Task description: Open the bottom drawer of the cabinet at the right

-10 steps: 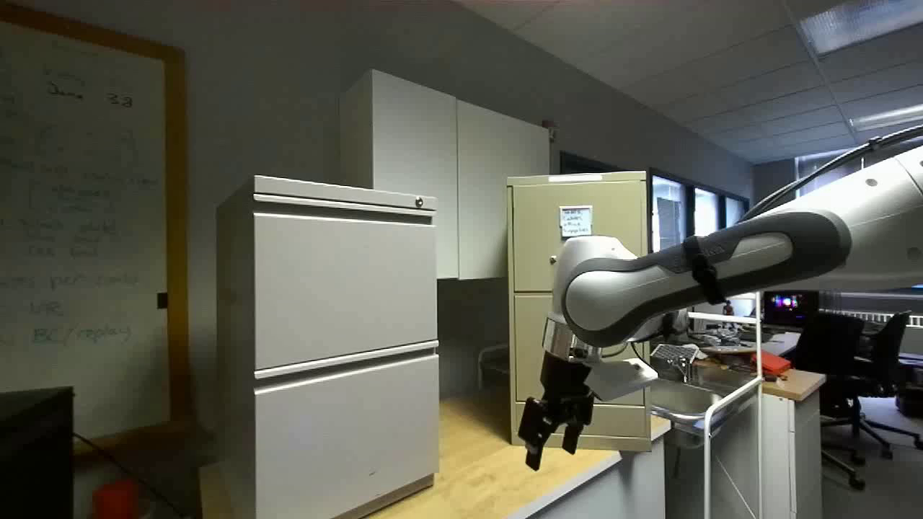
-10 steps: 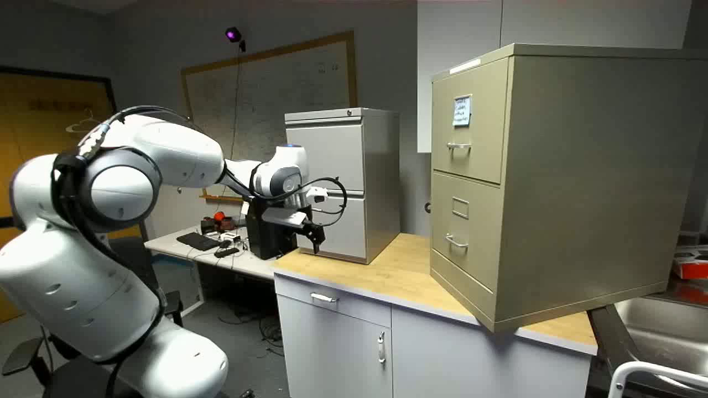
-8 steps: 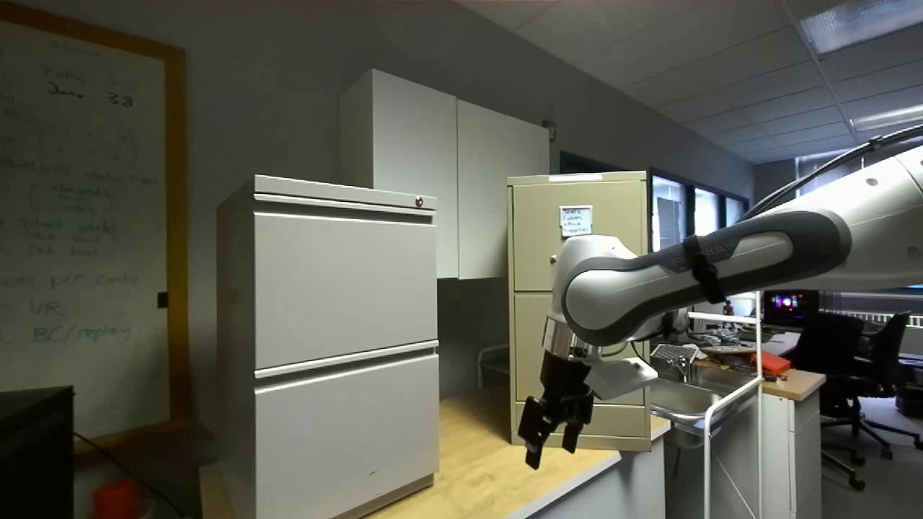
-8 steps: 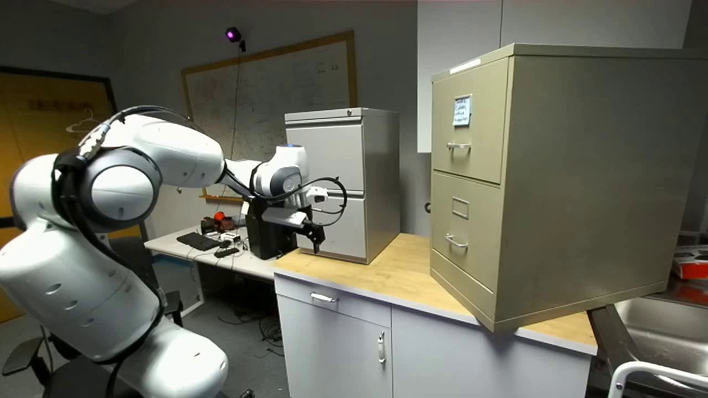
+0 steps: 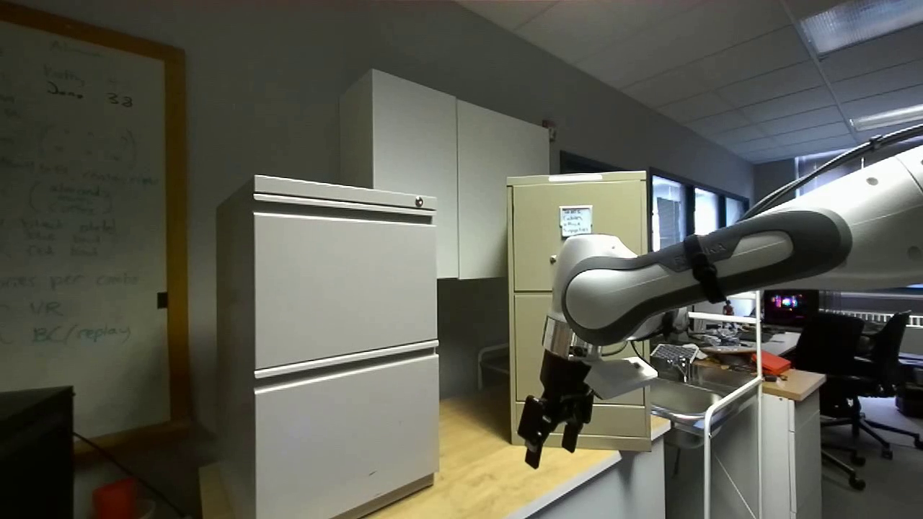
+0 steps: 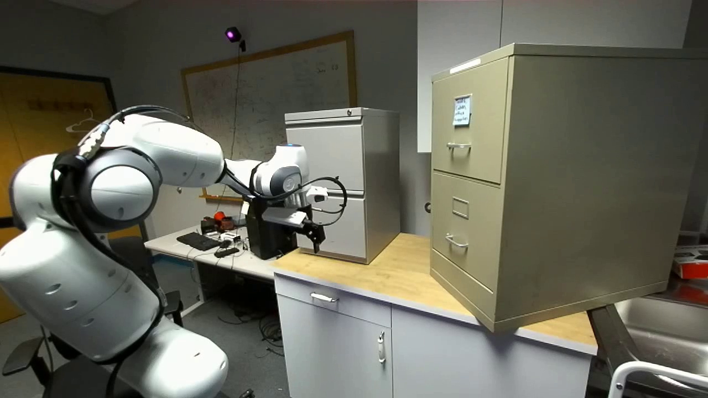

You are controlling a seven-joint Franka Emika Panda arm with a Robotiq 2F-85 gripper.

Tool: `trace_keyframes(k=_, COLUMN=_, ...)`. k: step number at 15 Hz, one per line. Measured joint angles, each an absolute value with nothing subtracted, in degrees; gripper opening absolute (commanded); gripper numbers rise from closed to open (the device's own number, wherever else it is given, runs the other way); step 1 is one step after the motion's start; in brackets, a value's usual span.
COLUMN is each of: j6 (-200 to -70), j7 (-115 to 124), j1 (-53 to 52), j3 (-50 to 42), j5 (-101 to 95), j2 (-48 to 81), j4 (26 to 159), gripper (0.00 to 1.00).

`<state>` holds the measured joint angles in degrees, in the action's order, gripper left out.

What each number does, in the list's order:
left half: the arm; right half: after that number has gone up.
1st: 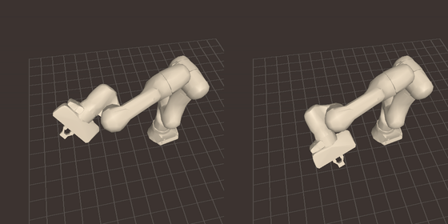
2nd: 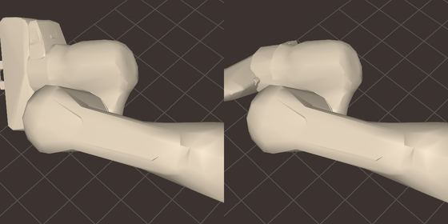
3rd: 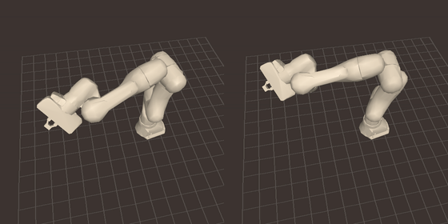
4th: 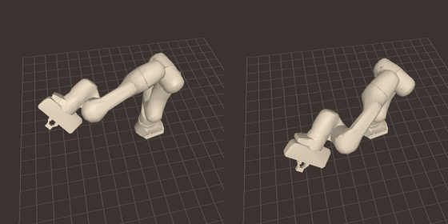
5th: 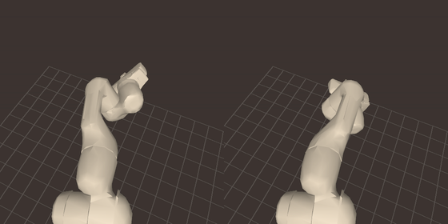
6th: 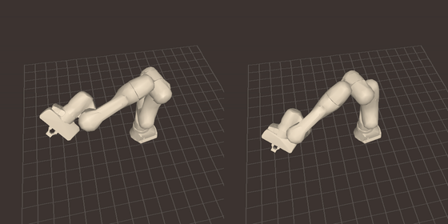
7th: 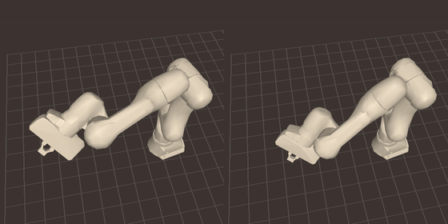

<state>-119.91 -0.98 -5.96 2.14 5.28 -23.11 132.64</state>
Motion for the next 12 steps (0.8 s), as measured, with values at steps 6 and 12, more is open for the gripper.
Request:
trace_keyframes(k=6, j6=-119.9, j7=-1.0, j1=-5.8, j3=2.1, j5=5.1, j2=-22.8, j4=132.7, gripper=1.00)
trace_keyframes(k=12, j6=-122.3, j7=-0.9, j1=-4.0, j3=2.2, j5=-0.4, j2=-20.4, j4=132.6, gripper=1.00)
